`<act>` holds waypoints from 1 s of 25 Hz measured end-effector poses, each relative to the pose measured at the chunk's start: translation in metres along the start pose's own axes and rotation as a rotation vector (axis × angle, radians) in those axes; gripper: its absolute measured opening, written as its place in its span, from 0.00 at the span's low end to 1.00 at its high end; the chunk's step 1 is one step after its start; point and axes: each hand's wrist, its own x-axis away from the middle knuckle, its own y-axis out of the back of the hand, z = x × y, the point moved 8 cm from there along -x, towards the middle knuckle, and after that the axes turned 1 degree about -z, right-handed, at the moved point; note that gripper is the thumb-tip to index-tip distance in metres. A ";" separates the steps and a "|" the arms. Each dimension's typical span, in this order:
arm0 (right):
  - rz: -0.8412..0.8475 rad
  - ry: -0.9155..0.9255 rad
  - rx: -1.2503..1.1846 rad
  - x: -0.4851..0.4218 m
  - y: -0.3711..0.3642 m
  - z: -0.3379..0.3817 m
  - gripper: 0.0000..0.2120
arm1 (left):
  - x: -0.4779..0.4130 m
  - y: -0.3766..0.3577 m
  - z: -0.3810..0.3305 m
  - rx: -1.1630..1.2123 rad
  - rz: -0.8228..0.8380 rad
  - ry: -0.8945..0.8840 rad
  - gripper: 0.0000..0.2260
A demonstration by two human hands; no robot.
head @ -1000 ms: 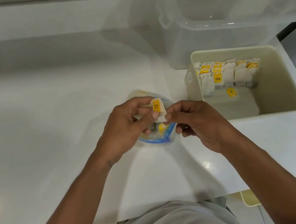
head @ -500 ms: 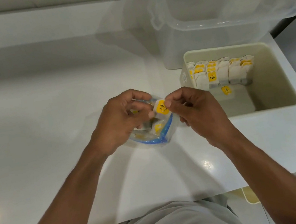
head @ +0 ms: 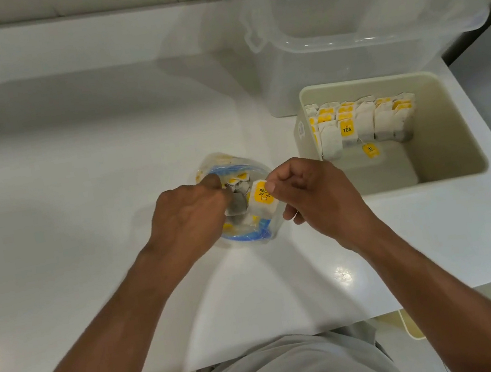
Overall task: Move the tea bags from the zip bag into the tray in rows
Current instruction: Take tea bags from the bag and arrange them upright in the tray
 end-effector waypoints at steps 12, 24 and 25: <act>-0.125 0.164 0.215 -0.003 0.014 -0.001 0.04 | -0.006 0.031 0.018 0.862 -0.084 0.057 0.09; 0.169 0.319 0.368 -0.017 -0.006 0.029 0.11 | -0.013 0.044 0.002 0.897 0.190 -0.105 0.36; 0.159 0.309 0.346 -0.018 -0.006 0.028 0.07 | -0.013 0.046 0.003 0.928 0.171 -0.095 0.36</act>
